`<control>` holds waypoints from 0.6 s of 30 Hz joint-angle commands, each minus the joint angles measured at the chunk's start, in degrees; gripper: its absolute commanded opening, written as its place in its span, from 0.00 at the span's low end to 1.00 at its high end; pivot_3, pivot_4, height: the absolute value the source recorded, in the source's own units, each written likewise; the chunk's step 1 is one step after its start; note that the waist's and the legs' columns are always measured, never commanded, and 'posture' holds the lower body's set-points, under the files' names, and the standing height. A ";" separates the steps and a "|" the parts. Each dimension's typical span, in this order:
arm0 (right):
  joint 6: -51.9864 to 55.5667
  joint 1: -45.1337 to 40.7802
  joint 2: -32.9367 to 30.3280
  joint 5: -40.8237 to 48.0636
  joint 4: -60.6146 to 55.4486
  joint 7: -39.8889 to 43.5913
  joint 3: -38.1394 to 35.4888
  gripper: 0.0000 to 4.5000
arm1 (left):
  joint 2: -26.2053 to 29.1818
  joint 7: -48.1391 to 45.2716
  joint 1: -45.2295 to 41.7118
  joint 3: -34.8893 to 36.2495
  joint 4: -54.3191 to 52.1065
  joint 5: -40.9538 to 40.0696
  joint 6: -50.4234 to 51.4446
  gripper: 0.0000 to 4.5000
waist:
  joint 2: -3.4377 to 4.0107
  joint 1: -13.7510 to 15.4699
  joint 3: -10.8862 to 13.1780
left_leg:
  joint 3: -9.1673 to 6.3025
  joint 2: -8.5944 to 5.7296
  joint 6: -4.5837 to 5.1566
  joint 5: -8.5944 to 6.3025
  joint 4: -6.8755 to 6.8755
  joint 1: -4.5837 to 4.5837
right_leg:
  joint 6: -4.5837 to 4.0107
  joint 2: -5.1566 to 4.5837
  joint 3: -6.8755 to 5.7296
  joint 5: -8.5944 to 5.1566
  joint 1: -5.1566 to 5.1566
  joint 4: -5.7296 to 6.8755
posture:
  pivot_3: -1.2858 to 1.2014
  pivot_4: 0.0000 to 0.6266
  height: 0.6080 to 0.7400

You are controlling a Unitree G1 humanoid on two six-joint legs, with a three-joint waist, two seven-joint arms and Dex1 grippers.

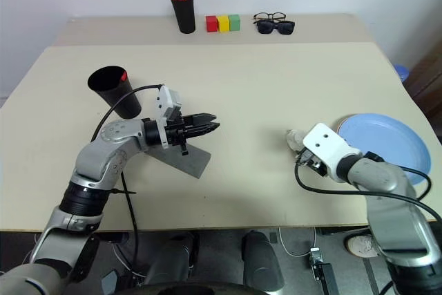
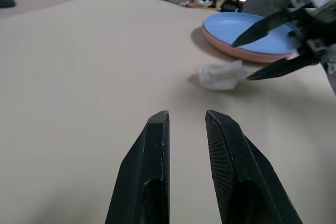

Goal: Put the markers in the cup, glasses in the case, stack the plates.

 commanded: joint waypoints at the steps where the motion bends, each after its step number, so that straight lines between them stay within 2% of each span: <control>1: -3.06 -2.85 1.52 -1.53 6.05 -3.42 2.90 0.64 | 1.47 1.06 1.70 2.64 -5.42 -2.14 1.62 0.23 | 0.01 0.11 0.00 | 0.00 0.00 0.00 0.00 0.01 0.01 | 0.00 0.00 0.00 0.00 0.00 0.00 | 0.52 0.24 1.00; 4: -2.61 -4.82 0.76 -2.27 8.91 -4.83 3.25 0.45 | 3.26 1.98 4.26 4.17 -7.95 -2.83 3.22 0.23 | 0.02 0.64 0.00 | -0.01 -0.01 0.00 0.00 -0.01 0.00 | 0.00 0.00 0.00 0.00 -0.02 0.00 | 0.52 0.24 1.00; 8: -1.92 -5.14 -1.34 -1.43 6.40 -4.24 0.54 0.01 | 4.51 2.27 6.27 4.50 -8.80 -2.82 3.16 0.23 | 0.02 1.13 0.00 | 0.00 -0.01 0.00 0.00 -0.02 -0.01 | 0.00 0.00 0.00 0.00 -0.03 0.00 | 0.52 0.24 1.00; 14: 4.51 -3.44 -8.24 -3.25 0.62 -4.40 -9.75 0.01 | 3.88 3.88 5.36 6.02 -7.48 -3.42 3.35 0.23 | 0.02 1.39 0.01 | 0.00 -0.05 0.00 0.00 0.00 -0.06 | 0.01 -0.04 -0.01 -0.01 -0.04 -0.05 | 0.52 0.24 1.00; 17: 7.42 1.04 -12.62 -4.47 0.49 -2.79 -14.04 0.01 | 3.91 4.29 5.08 6.20 -6.94 -3.18 2.83 0.23 | 0.01 1.54 0.00 | -0.02 -0.05 0.00 -0.01 -0.02 -0.08 | 0.01 -0.04 -0.04 -0.01 -0.04 -0.07 | 0.52 0.24 1.00; 18: 7.15 3.85 -14.51 -4.90 0.47 -1.46 -14.48 0.07 | 4.18 4.49 5.24 6.42 -6.89 -3.10 2.93 0.23 | 0.01 1.49 0.00 | -0.02 -0.05 0.01 -0.01 -0.02 -0.07 | 0.01 -0.04 -0.04 -0.01 -0.03 -0.08 | 0.52 0.24 1.00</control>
